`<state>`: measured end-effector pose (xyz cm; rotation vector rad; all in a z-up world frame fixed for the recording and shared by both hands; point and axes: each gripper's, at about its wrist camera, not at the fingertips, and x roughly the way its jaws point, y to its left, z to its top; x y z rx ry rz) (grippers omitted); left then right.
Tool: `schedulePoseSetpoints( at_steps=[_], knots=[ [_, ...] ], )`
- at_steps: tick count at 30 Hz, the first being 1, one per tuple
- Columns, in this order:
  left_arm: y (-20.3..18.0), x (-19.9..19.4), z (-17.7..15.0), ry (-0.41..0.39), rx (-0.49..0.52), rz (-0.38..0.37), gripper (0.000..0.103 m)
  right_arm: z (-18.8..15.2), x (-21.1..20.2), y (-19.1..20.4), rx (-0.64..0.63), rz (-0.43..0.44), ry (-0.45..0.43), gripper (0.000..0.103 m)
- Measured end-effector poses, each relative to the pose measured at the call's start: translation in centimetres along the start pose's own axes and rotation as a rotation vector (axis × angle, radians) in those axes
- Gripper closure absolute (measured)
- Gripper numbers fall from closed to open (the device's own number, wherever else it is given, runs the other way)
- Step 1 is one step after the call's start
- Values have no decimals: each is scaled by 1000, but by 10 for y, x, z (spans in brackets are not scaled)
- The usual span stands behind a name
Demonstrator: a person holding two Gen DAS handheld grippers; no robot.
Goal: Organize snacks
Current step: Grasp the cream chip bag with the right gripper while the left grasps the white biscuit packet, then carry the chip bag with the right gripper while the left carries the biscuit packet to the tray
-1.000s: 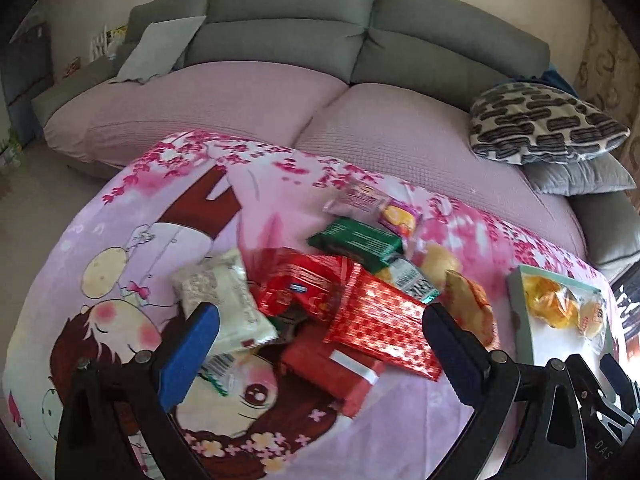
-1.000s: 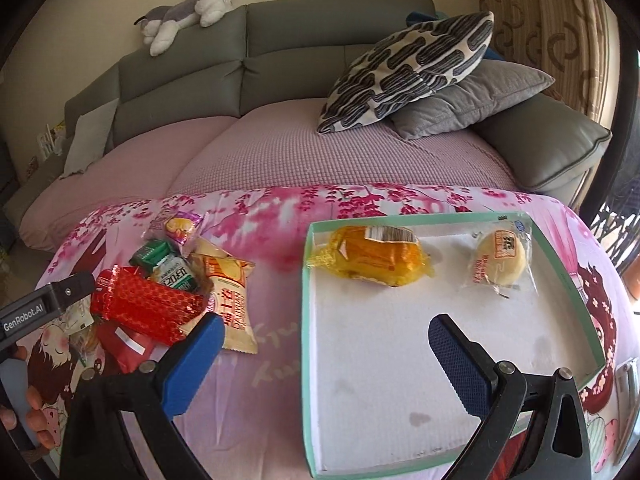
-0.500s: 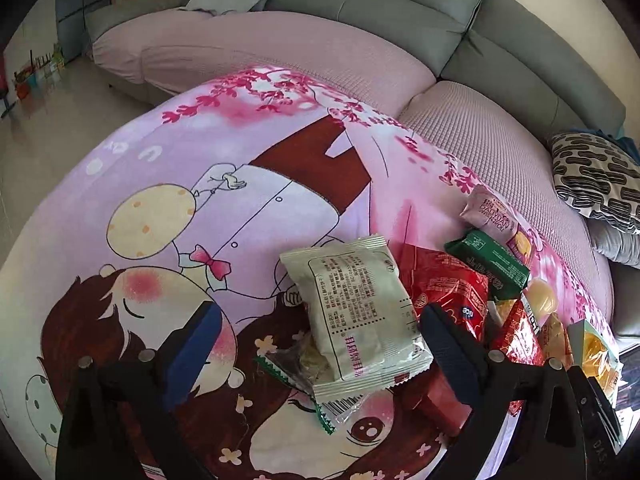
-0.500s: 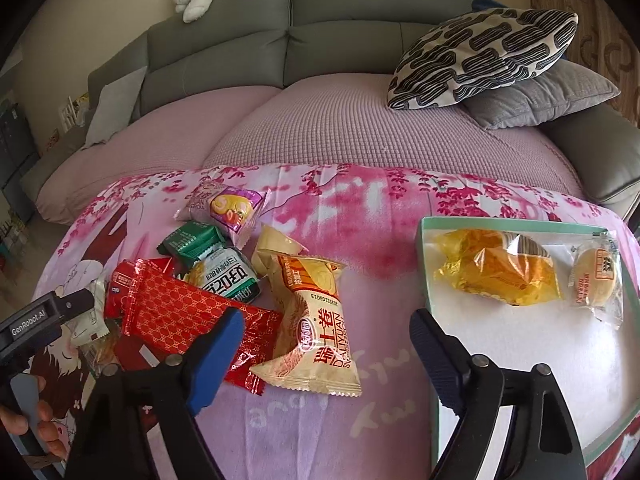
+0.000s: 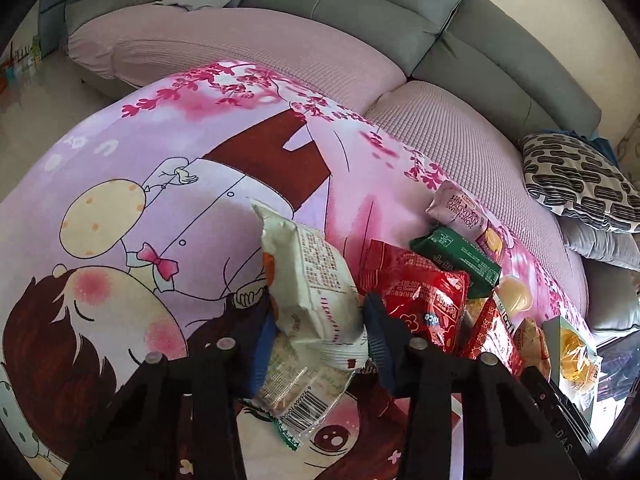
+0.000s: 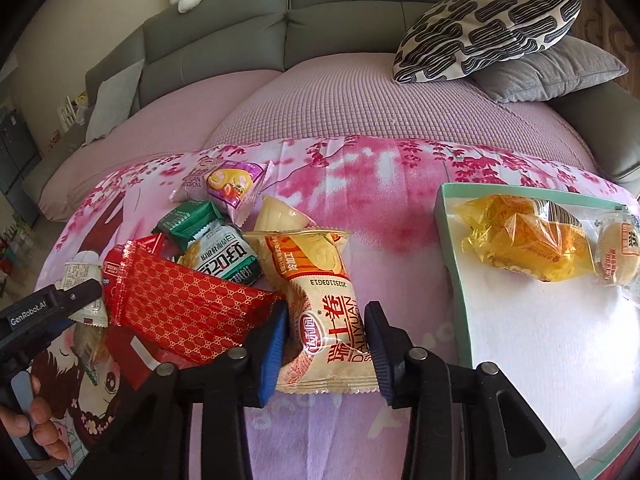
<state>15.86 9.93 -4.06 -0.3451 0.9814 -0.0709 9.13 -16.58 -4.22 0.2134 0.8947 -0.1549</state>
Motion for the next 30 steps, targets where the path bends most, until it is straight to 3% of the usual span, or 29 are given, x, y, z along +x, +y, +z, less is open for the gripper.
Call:
schedulePoseSetpoints(
  at_steps=[7, 11, 22, 30],
  knots=[
    [-2, -12, 1, -33, 2, -21, 66, -3, -15, -7, 29, 9, -34, 69],
    [-9, -27, 2, -71, 14, -42, 82, -5, -33, -14, 44, 12, -67, 69],
    [-21, -46, -1, -112, 40, -59, 84, -12, -73, -24, 65, 15, -114, 69],
    [-40, -80, -1, -191, 76, -113, 84, -20, -90, -35, 87, 11, -128, 69]
  ],
)
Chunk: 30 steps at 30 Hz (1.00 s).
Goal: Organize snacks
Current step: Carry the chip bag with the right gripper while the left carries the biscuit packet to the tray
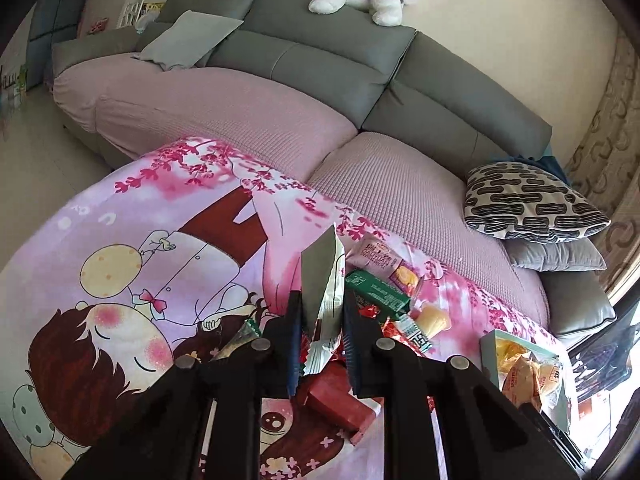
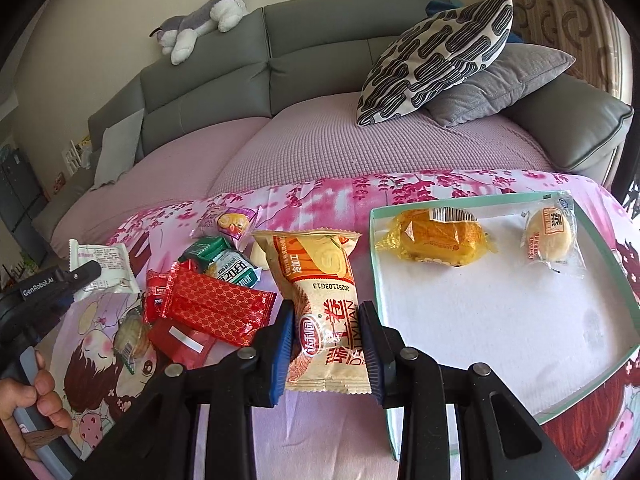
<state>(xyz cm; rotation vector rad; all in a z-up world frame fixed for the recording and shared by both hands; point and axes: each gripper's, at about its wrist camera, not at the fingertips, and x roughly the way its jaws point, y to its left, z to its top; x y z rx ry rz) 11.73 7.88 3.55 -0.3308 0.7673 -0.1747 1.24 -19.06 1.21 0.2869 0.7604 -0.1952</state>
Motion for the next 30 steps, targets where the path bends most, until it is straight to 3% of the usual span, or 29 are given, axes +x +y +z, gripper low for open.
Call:
schedulePoseSetpoints(
  at_steps=[5, 11, 19, 30],
  knots=[
    [-28, -11, -2, -15, 49, -63, 84, -2, -5, -14, 31, -11, 0, 69],
    [-80, -7, -17, 22, 138, -194, 84, -2, -14, -48, 93, -51, -21, 69],
    [-165, -3, -56, 106, 294, -371, 84, -2, -32, -118, 231, -187, -49, 69],
    [-250, 6, -113, 238, 421, -551, 84, -10, -67, -200, 379, -363, -104, 69]
  ],
)
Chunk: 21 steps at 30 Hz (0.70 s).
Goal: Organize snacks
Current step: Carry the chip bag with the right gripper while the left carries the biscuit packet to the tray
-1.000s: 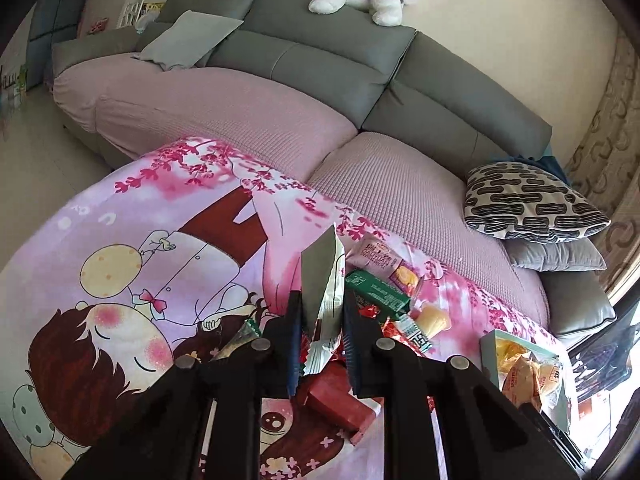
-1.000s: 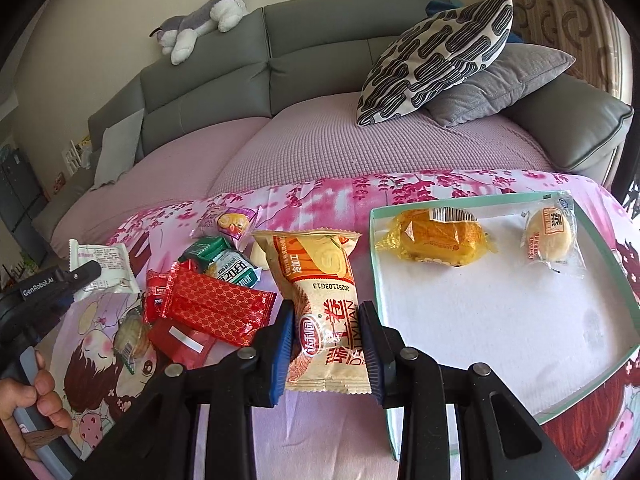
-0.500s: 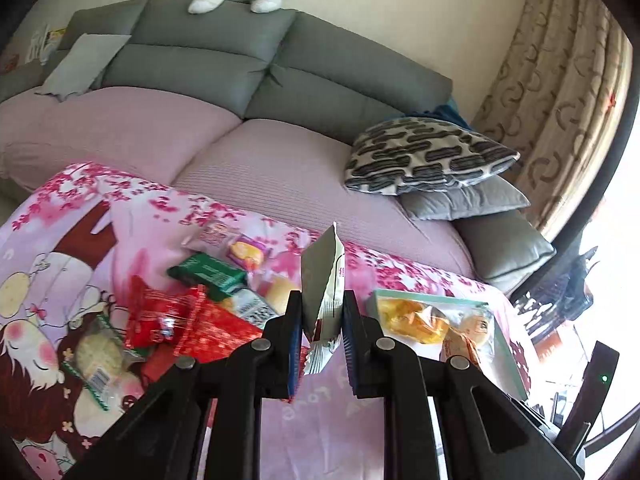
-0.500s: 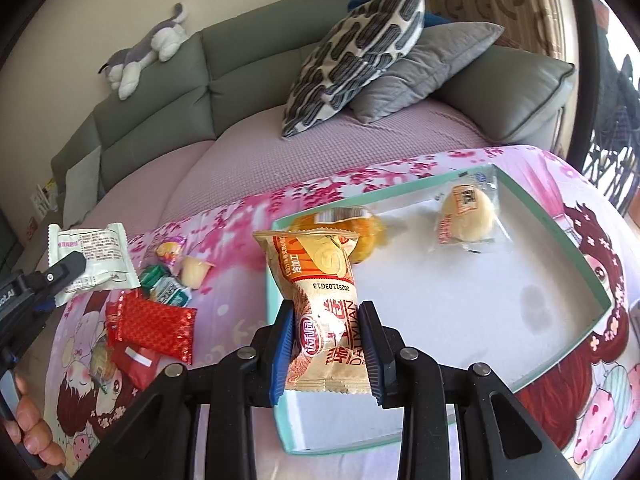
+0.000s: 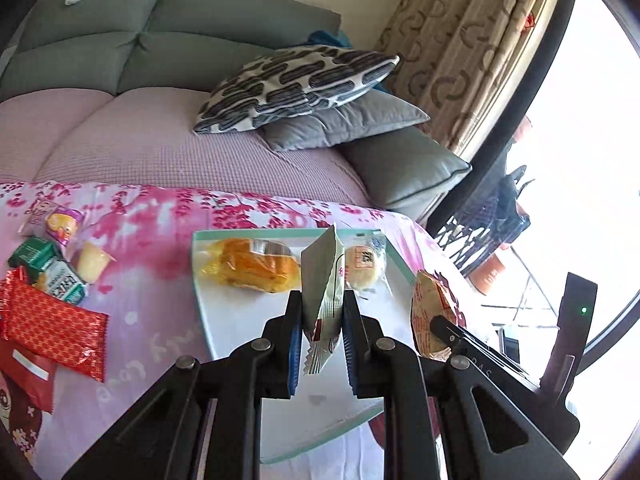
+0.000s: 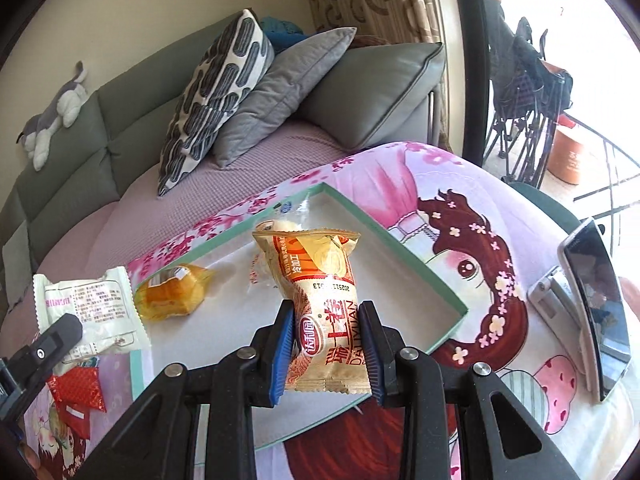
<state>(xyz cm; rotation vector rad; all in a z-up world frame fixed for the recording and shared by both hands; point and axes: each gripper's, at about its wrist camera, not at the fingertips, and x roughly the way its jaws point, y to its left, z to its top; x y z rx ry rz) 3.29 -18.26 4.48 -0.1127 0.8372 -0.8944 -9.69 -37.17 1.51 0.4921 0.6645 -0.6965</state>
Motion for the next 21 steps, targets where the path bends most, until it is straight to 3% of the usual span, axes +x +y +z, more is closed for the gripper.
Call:
schedulePoseSetpoints(
  at_steps=[12, 21],
  knots=[
    [-12, 34, -11, 69, 7, -59, 84, -4, 19, -14, 8, -22, 14, 69],
    [0, 57, -21, 128, -80, -135, 84, -6, 24, -8, -20, -45, 23, 69]
  ],
)
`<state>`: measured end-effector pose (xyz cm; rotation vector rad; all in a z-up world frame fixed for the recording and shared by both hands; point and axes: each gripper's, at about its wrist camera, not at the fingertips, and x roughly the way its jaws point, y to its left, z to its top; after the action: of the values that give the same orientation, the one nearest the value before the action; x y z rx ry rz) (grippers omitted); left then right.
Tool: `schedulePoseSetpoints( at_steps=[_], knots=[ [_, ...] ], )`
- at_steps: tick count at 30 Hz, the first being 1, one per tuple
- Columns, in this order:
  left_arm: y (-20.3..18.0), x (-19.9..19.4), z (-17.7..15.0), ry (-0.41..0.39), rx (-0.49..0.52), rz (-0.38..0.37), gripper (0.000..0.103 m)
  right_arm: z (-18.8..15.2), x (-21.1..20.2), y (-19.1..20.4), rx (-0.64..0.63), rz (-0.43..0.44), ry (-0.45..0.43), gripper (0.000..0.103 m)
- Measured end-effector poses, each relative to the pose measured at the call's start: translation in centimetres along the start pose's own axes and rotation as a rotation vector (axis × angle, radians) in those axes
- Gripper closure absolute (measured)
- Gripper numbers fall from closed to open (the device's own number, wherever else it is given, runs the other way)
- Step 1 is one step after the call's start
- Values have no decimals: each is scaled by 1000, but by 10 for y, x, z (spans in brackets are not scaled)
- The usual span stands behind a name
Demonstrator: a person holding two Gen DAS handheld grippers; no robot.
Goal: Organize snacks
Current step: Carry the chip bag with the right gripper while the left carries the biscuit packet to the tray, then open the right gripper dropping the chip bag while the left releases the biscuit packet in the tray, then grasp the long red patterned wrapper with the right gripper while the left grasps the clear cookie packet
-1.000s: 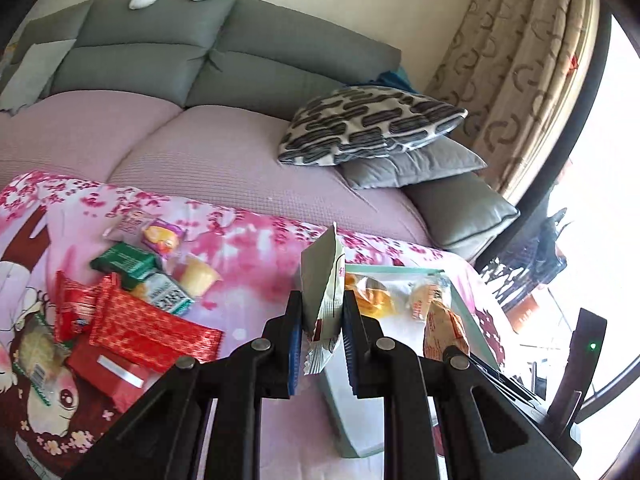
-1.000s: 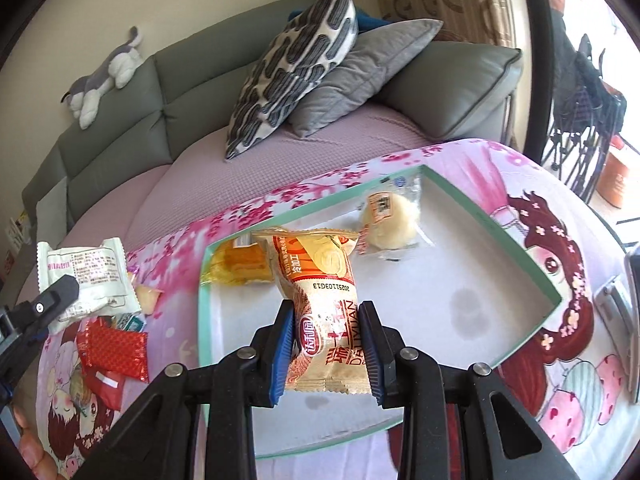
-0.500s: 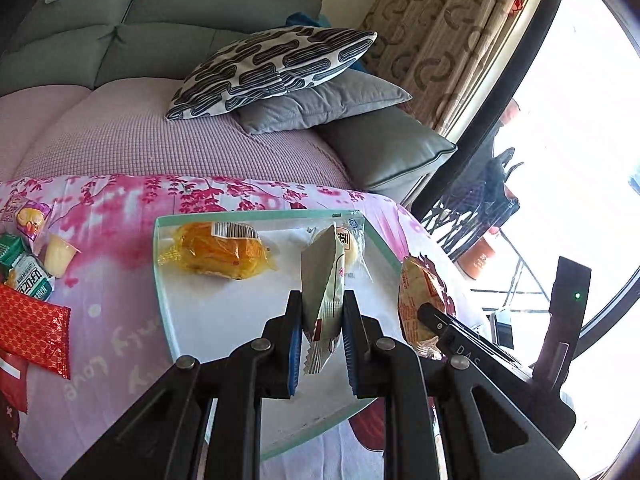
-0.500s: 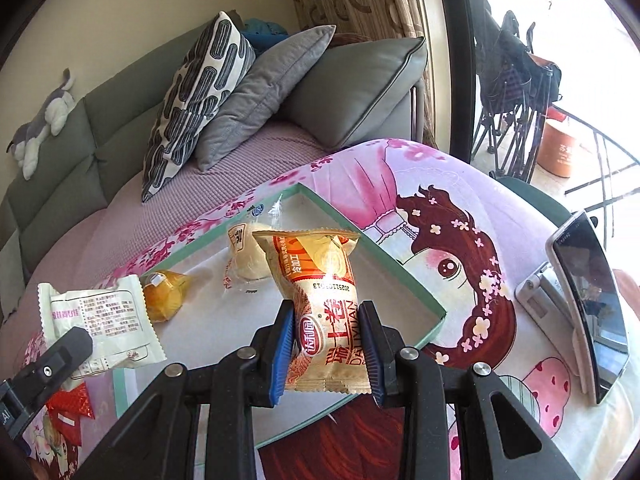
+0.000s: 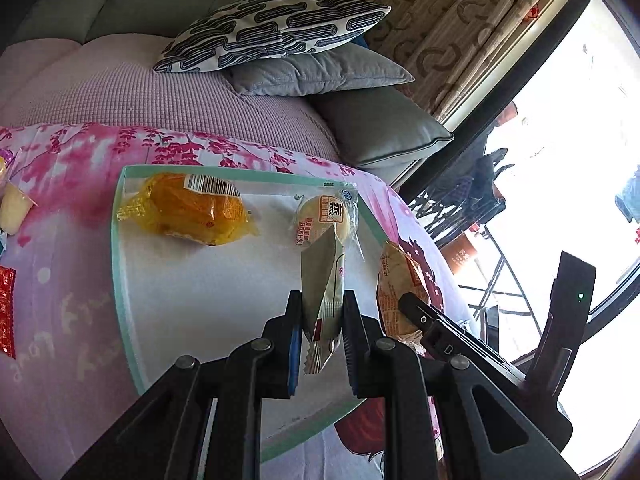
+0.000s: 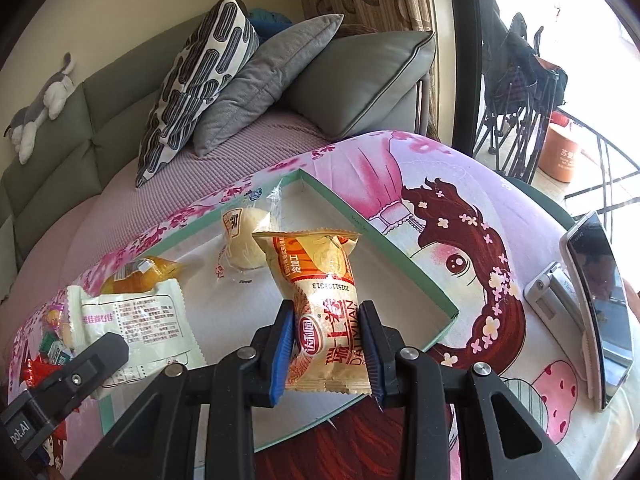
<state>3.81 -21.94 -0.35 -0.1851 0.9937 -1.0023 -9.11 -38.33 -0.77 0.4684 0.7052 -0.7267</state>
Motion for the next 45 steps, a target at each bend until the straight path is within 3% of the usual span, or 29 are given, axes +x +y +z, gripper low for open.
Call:
schedulePoseSetpoints(
  at_steps=[10, 12, 15, 18, 23, 26, 29, 36, 45],
  knots=[
    [25, 11, -3, 51, -86, 58, 83, 0, 2, 5, -14, 0, 13, 68],
    [27, 11, -4, 57, -85, 101, 79, 0, 2, 7, -19, 8, 14, 66],
    [29, 12, -4, 72, -82, 144, 72, -1, 2, 12, -40, 4, 17, 51],
    [29, 9, -4, 80, -60, 194, 61, -2, 1, 16, -62, -3, 19, 47],
    [24, -1, -1, 81, -19, 281, 39, -4, 1, 24, -103, -18, 28, 27],
    [21, -10, 1, 67, 17, 364, 29, -5, 0, 28, -121, -18, 28, 17],
    [21, -17, 4, 40, 50, 467, 22, -6, -1, 32, -139, -16, 25, 13],
    [34, -28, 2, -9, 126, 767, 19, -8, -4, 44, -186, -5, 15, 2],
    [50, -56, -3, -86, 67, 942, 19, -15, -15, 74, -259, 53, -16, 0]
  ],
)
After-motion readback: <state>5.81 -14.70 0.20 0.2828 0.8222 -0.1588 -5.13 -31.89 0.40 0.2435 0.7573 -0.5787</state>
